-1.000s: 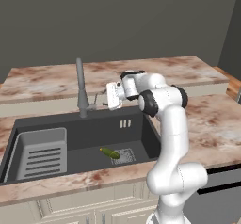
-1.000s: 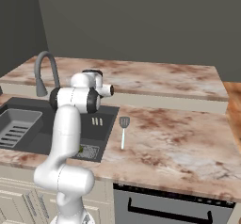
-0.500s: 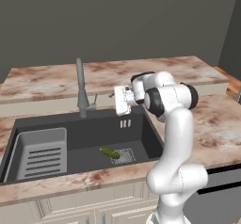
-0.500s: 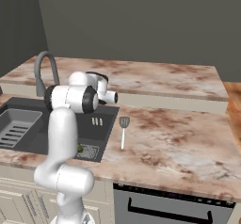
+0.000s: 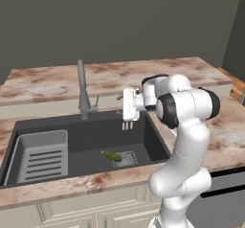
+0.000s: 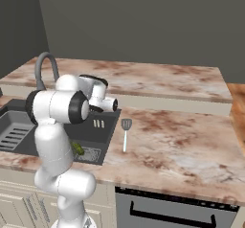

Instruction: Turn on the sink faucet. Then move the cucumber from the counter to the sink. Turn off the sink. Move the vegetable from the sink to the pot next to the stove. Finally move the pot to the rear left burner.

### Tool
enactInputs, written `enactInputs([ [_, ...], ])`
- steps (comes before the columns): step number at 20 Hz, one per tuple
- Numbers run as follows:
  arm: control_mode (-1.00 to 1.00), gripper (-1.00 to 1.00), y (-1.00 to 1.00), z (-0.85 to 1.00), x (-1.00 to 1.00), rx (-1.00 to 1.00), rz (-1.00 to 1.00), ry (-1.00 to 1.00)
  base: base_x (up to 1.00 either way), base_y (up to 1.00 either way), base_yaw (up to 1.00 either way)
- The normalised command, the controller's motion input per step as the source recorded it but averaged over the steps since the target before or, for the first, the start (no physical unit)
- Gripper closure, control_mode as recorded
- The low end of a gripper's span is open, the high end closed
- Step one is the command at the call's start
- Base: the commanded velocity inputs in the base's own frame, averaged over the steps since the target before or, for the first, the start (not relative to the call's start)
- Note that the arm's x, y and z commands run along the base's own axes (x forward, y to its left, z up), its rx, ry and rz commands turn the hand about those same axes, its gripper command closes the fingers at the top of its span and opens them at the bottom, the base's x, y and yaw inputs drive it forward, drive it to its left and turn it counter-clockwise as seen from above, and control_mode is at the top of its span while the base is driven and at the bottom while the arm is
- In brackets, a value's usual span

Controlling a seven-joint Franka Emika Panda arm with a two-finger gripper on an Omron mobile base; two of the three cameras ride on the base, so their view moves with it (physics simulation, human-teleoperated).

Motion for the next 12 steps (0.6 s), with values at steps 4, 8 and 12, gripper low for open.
enactInputs([
  [4, -1.0, -1.0, -0.03, 0.7, -0.25, 0.0, -0.11, 0.01, 0.0, 0.0, 0.0],
  [8, -1.0, -1.0, -0.03, 0.8, -0.05, -0.01, -0.1, 0.08, 0.0, 0.0, 0.0],
  [12, -1.0, -1.0, -0.05, 0.72, -0.03, -0.01, -0.09, 0.15, 0.0, 0.0, 0.0],
])
